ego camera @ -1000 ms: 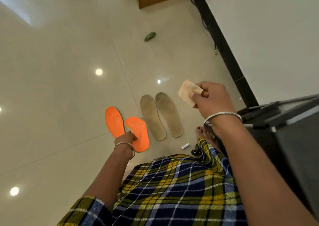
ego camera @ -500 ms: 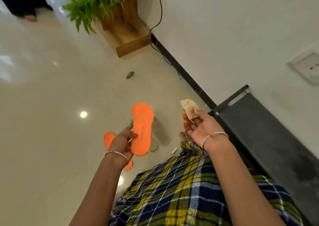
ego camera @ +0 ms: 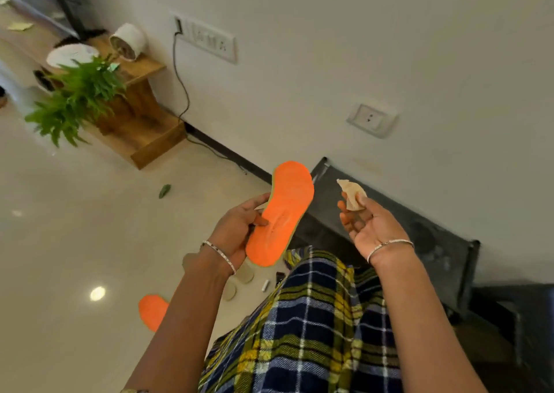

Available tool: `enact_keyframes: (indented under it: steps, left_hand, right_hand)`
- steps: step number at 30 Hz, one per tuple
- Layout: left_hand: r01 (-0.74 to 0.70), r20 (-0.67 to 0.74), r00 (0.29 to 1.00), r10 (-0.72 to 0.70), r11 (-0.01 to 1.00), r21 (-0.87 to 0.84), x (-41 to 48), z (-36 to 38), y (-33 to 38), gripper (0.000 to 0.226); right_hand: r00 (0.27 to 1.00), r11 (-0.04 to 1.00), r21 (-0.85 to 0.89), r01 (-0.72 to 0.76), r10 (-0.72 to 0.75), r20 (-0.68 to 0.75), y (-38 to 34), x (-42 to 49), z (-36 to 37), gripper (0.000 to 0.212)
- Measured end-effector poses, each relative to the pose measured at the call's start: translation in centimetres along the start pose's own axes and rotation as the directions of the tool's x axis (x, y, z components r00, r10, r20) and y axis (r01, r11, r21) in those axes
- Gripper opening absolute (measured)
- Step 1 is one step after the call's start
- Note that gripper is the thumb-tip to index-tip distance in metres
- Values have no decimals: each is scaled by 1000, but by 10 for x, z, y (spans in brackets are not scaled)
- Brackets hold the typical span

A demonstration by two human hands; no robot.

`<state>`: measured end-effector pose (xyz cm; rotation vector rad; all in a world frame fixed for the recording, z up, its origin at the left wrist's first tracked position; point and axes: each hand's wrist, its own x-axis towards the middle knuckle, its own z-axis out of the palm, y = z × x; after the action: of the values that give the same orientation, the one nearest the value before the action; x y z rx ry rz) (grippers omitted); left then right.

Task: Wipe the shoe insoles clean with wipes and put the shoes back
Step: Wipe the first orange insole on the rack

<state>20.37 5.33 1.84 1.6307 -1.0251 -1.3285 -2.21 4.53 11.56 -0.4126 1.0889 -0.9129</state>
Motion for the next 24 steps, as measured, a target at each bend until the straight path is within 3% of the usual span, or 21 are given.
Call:
enact_keyframes:
  steps: [1,2,3,4,5,7,15,21,24]
  left_hand:
    - [106,81,992,-96,987,-122,14,0,-9,52]
    - [134,146,984,-99,958,-253,3,2,6,53]
    - [116,92,992,-90,937,-330,-23,7,26,52]
    - [192,122,980,-158,913,-359,-37,23,53,51]
    - [143,132,986,-101,919,-367,-40,37,60,52]
    - [104,200,979,-43,946,-307,-28,70,77,53]
    - [197,443,879,-174,980,-4,73,181,81,52]
    - [189,512,807,-294,950,248,144,233,52,50]
    - [143,486,804,-344,904,402,177,251,36,54]
  right_hand:
    - [999,999,33,25,-24,-26,-9,2,-8,12]
    - [998,996,70,47,-43,-53,-18,4,-17,11]
    - [995,992,102,70,-62,-83,-25,6,-26,10]
    - [991,988,126,91,-77,-111,-31,9,-36,9]
    - [985,984,143,109,-88,-145,-36,13,-47,9]
    - [969,976,172,133,-91,-229,-44,23,-69,8]
    - [854,938,260,228,-64,-516,-59,64,-167,12]
    - [745,938,248,241,-15,-667,-62,90,-223,8]
    - [712,946,210,247,-31,-701,-65,110,-241,8]
